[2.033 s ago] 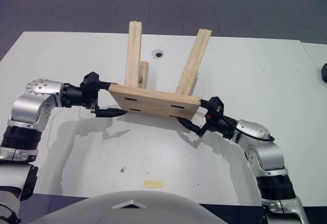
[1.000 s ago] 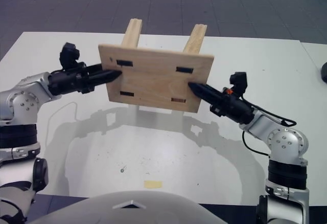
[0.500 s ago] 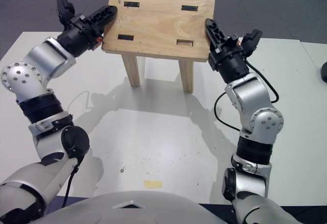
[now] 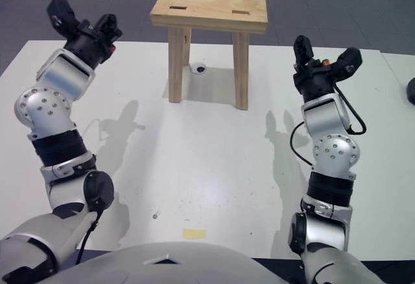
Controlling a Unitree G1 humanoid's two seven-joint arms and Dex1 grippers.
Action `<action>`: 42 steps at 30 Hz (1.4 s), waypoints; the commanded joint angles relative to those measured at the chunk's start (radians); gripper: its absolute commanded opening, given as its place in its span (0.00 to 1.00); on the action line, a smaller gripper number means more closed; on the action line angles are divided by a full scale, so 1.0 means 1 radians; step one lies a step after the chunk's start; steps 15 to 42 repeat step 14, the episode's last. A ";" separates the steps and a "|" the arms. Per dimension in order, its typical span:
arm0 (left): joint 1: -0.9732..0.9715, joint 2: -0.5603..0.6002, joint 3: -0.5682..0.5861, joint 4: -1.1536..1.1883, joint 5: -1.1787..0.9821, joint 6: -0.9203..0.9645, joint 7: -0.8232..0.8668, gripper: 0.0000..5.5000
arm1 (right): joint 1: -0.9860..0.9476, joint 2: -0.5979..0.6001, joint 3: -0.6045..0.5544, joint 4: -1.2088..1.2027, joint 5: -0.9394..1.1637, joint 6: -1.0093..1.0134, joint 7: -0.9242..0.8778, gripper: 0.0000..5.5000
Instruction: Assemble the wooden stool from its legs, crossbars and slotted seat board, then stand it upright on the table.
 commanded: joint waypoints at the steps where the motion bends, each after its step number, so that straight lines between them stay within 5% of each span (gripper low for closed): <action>1: 0.165 0.056 -0.256 -0.089 0.286 -0.259 -0.086 0.26 | 0.101 0.004 0.199 -0.017 -0.394 -0.117 0.051 0.88; 4: 0.204 0.094 -0.332 -0.080 0.409 -0.370 -0.133 0.34 | 0.127 0.056 0.211 -0.003 -0.487 -0.176 0.073 0.96; 14: 0.153 0.084 -0.159 0.031 0.414 -0.454 -0.128 0.66 | 0.097 0.173 0.217 0.023 -0.661 -0.231 0.149 0.98; 42: 0.153 0.084 -0.159 0.031 0.414 -0.454 -0.128 0.66 | 0.097 0.173 0.217 0.023 -0.661 -0.231 0.149 0.98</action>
